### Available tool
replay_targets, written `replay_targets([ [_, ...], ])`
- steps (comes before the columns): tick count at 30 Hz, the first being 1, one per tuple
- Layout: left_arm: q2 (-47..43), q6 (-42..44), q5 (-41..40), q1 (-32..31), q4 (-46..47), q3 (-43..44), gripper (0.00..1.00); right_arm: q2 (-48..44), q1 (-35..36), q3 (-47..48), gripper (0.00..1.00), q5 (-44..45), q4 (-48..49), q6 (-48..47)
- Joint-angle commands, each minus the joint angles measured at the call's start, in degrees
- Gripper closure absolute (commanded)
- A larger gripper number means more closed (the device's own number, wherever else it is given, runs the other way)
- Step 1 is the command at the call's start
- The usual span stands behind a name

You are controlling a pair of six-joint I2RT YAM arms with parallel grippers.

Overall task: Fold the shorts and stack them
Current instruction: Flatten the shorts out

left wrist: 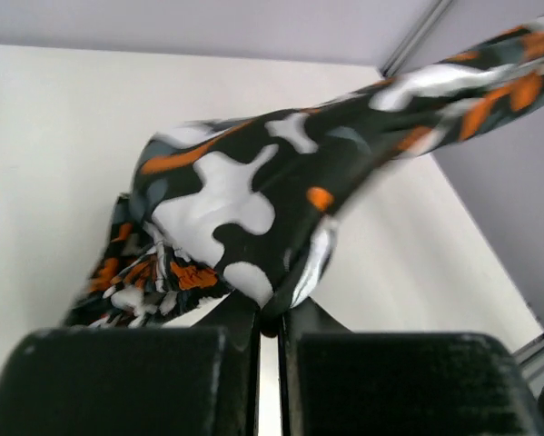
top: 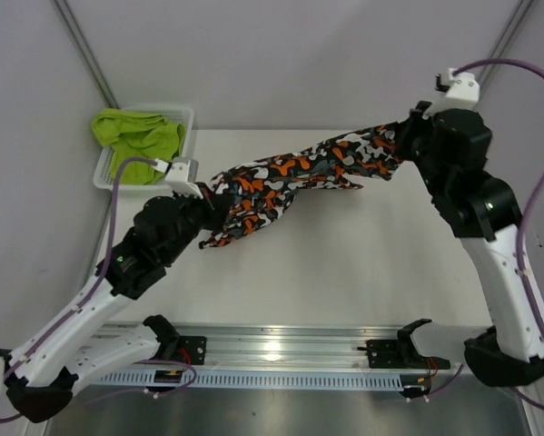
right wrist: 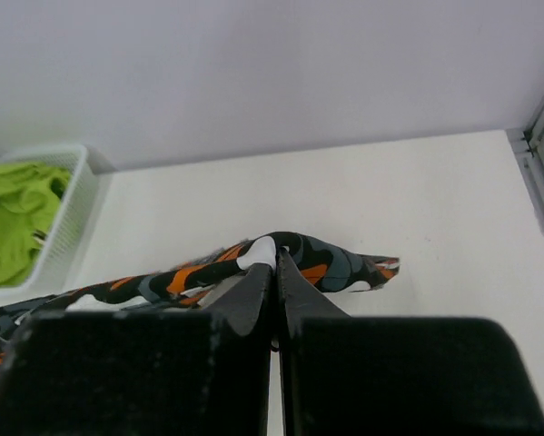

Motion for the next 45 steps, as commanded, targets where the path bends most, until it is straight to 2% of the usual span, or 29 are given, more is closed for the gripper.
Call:
replay_targets([
  [1, -2.1, 4.8, -3.6, -0.5, -17.2, 7.1, 1.00, -8.6, -0.1, -1.1, 1.00, -1.8, 3.8, 1.7],
  [4, -6.0, 7.2, -1.6, -0.4, -18.3, 14.2, 1.00, -14.0, -0.1, -0.9, 1.00, -8.2, 3.2, 1.1],
  [6, -8.2, 11.9, 2.7, -0.5, -19.6, 17.5, 1.00, -18.7, -0.1, -0.8, 1.00, -10.1, 2.1, 1.1],
  [12, -9.1, 17.2, 11.5, -0.4, -27.1, 38.6, 1.00, -26.3, -0.1, 2.5, 1.00, -19.0, -0.6, 1.9],
  [16, -3.4, 14.9, 19.1, -0.4, -35.2, 52.2, 1.00, -26.4, -0.1, 9.9, 1.00, -25.5, -2.9, 3.8],
  [19, 1.3, 13.7, 19.8, -0.4, -39.6, 59.9, 1.00, -22.5, -0.1, 13.9, 1.00, -22.3, -7.1, 4.0],
  [20, 5.5, 13.7, 18.4, -0.4, -41.5, 62.8, 1.00, -21.1, -0.1, 15.9, 1.00, -22.0, -8.0, 3.6],
  [22, 9.1, 13.9, 18.1, -0.4, -41.7, 64.3, 1.00, -17.9, -0.1, 16.0, 1.00, -19.2, -8.1, 3.1],
  [27, 15.8, 14.5, 12.1, 0.1, -37.5, 61.7, 1.00, -13.0, -0.1, 9.9, 1.00, -15.8, -4.9, 3.3],
  [28, 16.6, 14.5, 12.5, 2.8, -36.6, 60.3, 1.00, -12.1, -0.1, 8.6, 1.00, -14.8, -4.0, 3.0],
  [29, 18.5, 14.0, 14.5, 6.0, -33.8, 58.2, 1.00, -10.1, -0.1, 7.2, 1.00, -12.8, -3.0, 2.9],
  [30, 19.5, 13.1, 24.1, 13.6, -31.8, 56.9, 1.00, -9.1, -0.2, 4.6, 1.00, -12.1, -1.0, 2.6],
  [31, 20.5, 11.6, 28.4, 16.6, -29.6, 51.9, 1.00, -8.0, -0.2, 3.4, 1.00, -10.5, 0.3, 2.6],
  [32, 21.5, 11.0, 31.2, 18.7, -24.8, 50.1, 1.00, -6.1, -0.5, 2.3, 1.00, -10.0, 1.3, 2.8],
  [33, 23.5, 10.9, 30.7, 20.4, -22.8, 46.9, 1.00, -5.2, -1.4, -0.1, 1.00, -10.1, 4.0, 3.0],
  [35, 25.9, 11.2, 29.9, 21.2, -17.4, 41.4, 1.00, -3.6, -3.1, -2.9, 1.00, -11.3, 6.8, 4.3],
  [39, 33.9, 11.0, 28.9, 22.9, -10.6, 34.9, 1.00, 2.4, -10.5, -10.2, 1.00, -17.1, 15.5, 8.2],
  [42, 37.7, 11.1, 27.0, 23.6, -4.3, 30.9, 1.00, 8.1, -13.2, -14.9, 1.00, -18.8, 21.2, 10.5],
  [45, 45.5, 11.1, 24.1, 24.7, -1.3, 33.5, 1.00, 13.5, -16.1, -15.4, 1.00, -19.4, 26.6, 12.3],
])
